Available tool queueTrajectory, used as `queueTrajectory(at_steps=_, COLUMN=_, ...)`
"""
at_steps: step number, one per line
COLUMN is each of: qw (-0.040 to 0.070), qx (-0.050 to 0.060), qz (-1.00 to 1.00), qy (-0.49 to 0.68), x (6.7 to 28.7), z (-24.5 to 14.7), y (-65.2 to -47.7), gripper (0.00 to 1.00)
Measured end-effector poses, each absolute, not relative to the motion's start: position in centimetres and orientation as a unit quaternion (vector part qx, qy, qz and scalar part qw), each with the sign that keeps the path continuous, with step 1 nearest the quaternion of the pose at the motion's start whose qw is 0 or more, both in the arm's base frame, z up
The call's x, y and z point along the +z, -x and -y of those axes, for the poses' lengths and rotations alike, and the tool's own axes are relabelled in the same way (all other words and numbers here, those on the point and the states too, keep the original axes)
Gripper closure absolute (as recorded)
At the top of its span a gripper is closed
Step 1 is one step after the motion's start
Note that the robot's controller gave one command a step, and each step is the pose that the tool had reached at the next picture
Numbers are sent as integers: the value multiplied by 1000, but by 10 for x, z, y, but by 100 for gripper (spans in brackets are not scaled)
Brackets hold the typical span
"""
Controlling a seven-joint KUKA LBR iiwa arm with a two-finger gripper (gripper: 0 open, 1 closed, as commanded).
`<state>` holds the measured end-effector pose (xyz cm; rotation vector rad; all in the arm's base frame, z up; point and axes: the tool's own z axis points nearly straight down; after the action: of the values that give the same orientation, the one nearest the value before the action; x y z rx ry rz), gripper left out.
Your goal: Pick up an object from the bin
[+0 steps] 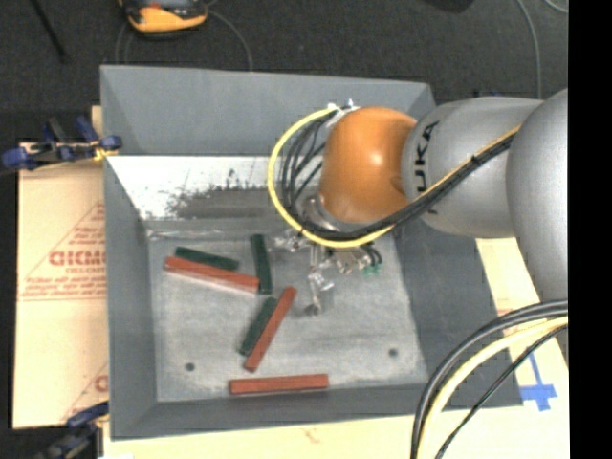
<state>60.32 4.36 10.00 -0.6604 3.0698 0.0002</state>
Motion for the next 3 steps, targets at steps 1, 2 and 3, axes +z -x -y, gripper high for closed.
queueTrajectory(at_steps=1, qw=2, qx=-1, qz=-957, qy=289, x=87, z=-63, y=-594, gripper=0)
queueTrajectory(at_steps=2, qw=3, qx=-1, qz=-909, qy=416, x=77, z=-93, y=-569, gripper=0)
queueTrajectory(at_steps=3, qw=7, qx=1, qz=-865, qy=502, x=77, z=-102, y=-580, gripper=100)
